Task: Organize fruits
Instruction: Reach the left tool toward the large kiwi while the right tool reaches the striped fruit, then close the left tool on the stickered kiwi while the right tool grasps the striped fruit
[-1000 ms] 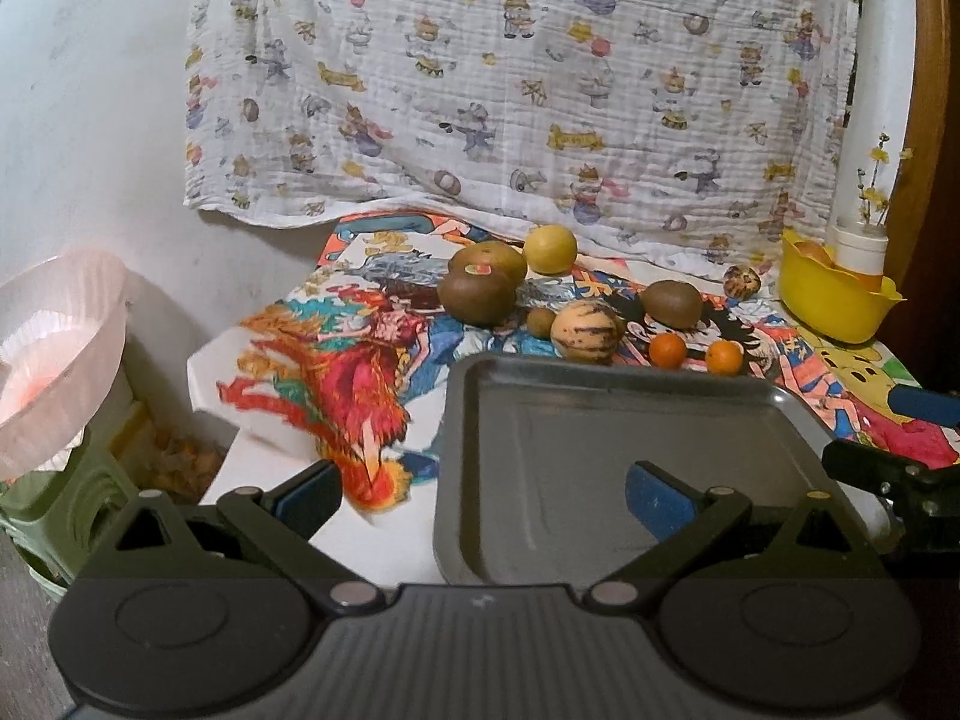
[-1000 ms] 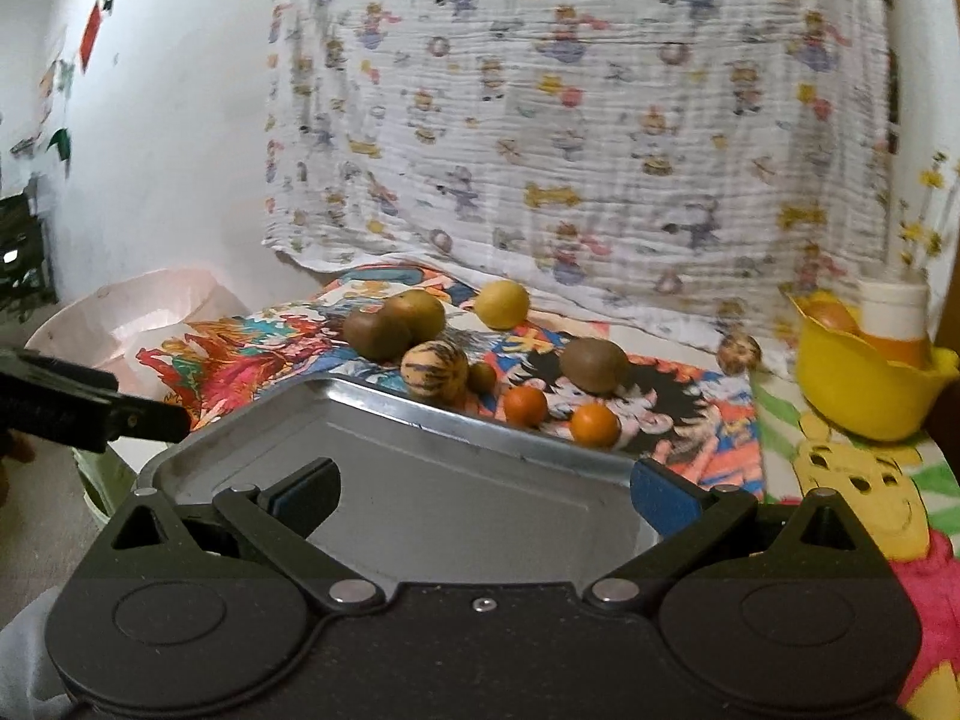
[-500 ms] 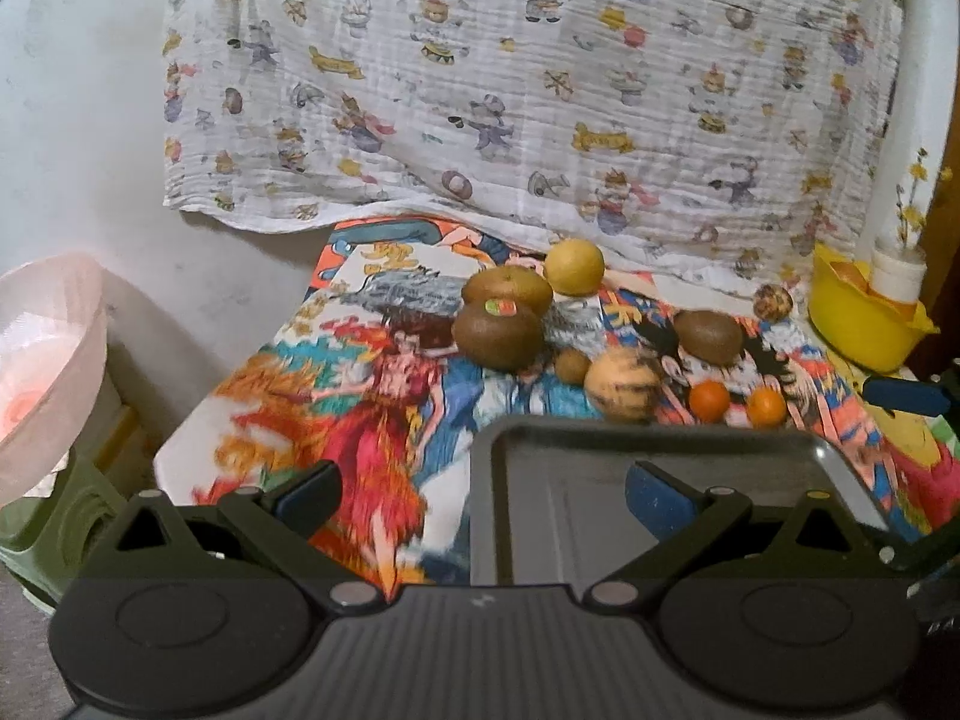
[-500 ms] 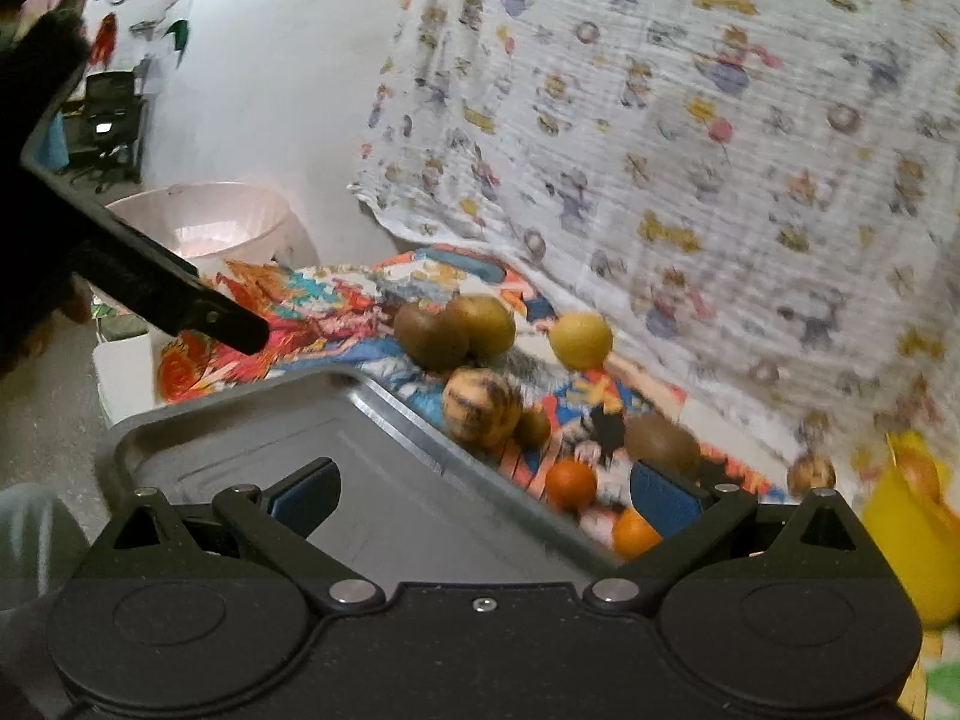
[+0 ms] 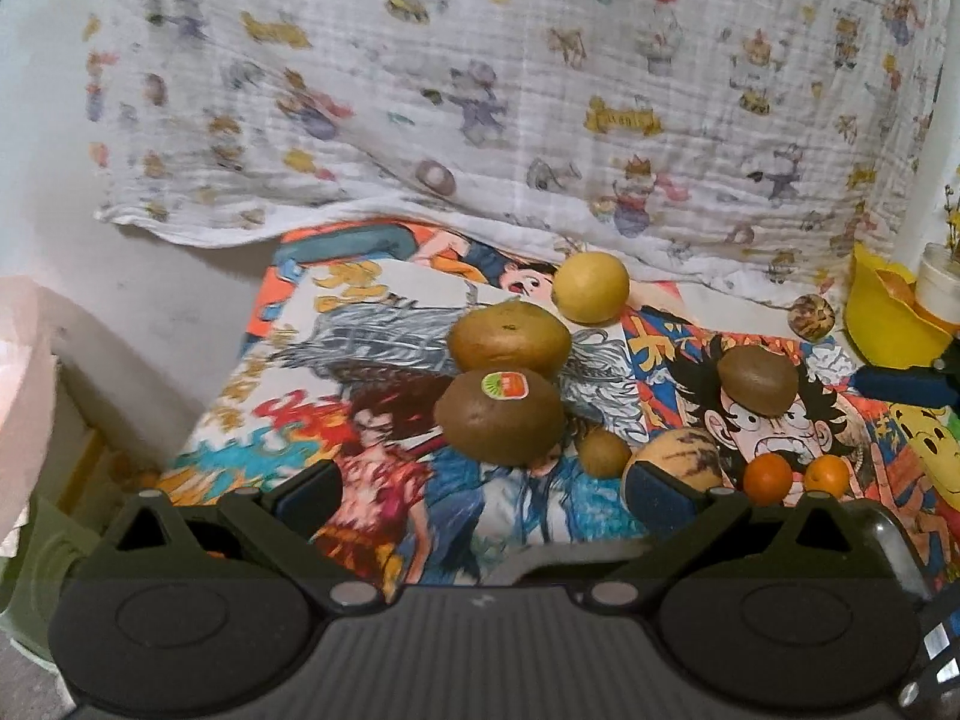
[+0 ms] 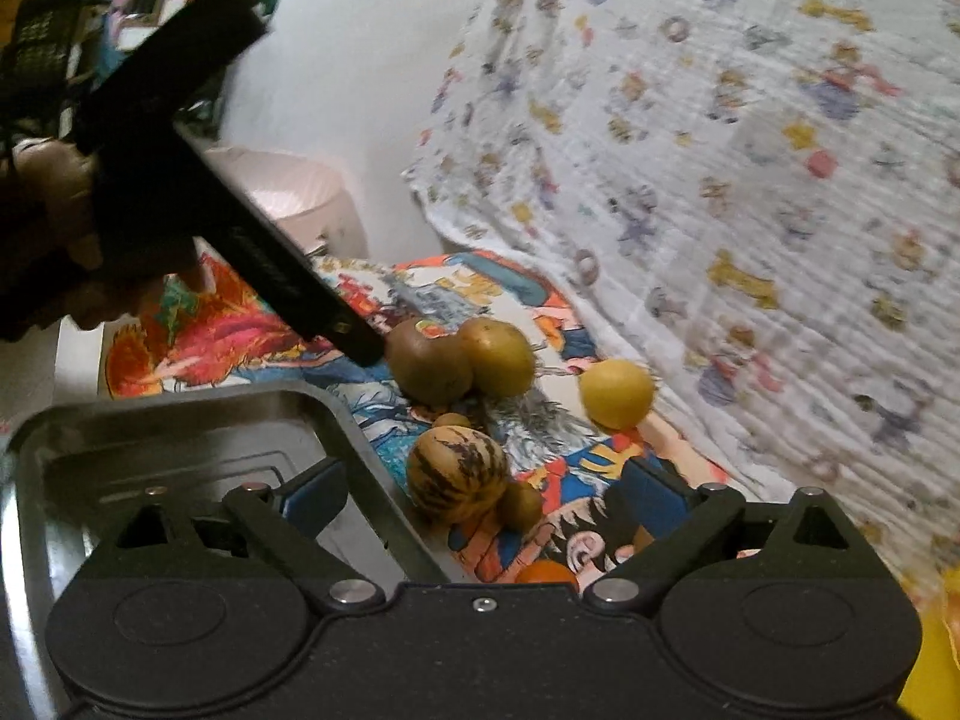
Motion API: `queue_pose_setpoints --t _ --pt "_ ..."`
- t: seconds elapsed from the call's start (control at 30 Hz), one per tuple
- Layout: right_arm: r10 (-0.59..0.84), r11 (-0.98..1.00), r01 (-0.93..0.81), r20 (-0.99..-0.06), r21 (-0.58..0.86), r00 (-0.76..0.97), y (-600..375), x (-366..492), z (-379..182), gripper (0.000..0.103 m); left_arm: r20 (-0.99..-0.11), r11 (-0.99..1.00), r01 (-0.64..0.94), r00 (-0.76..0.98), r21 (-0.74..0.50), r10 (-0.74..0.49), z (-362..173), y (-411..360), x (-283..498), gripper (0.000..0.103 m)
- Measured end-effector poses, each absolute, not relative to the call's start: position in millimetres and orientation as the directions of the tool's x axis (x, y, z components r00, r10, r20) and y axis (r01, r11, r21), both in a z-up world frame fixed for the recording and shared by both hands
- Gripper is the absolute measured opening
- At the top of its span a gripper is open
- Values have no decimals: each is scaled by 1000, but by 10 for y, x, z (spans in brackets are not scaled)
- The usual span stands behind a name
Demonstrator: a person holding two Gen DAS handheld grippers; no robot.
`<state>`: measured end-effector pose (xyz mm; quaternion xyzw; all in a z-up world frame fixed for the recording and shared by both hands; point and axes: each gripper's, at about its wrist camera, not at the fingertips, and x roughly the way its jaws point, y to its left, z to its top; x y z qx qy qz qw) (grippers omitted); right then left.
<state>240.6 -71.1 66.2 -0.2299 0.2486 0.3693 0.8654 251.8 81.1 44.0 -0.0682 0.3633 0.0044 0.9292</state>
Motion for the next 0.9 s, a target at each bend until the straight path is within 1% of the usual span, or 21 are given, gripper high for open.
queue_pose_setpoints --t 0.13,0.27,0.43,0.53,0.63,0.8,0.9 --pt "537 602 -774 -619 -195 573 -621 2545 557 89 -694 992 -40 718 -118 -54 332 793 2739 102" --pt "548 590 -789 -631 -174 549 -560 2665 468 84 -701 990 -44 710 -132 -62 248 825 2891 102" --pt "557 563 -810 -650 -163 517 -486 2766 376 75 -703 984 -47 706 -172 -89 174 886 3013 97" --pt "555 557 -816 -663 -154 503 -464 2822 323 71 -698 978 -39 706 -205 -118 134 911 3065 94" --pt "556 556 -820 -672 -135 488 -449 2866 287 69 -695 971 -28 703 -239 -151 91 932 3106 92" --pt "568 544 -829 -669 -130 479 -419 2895 259 69 -682 962 -15 709 -272 -182 47 967 3147 89" --pt "572 536 -834 -670 -132 474 -391 2908 252 68 -675 958 -17 713 -286 -189 28 987 3157 85"
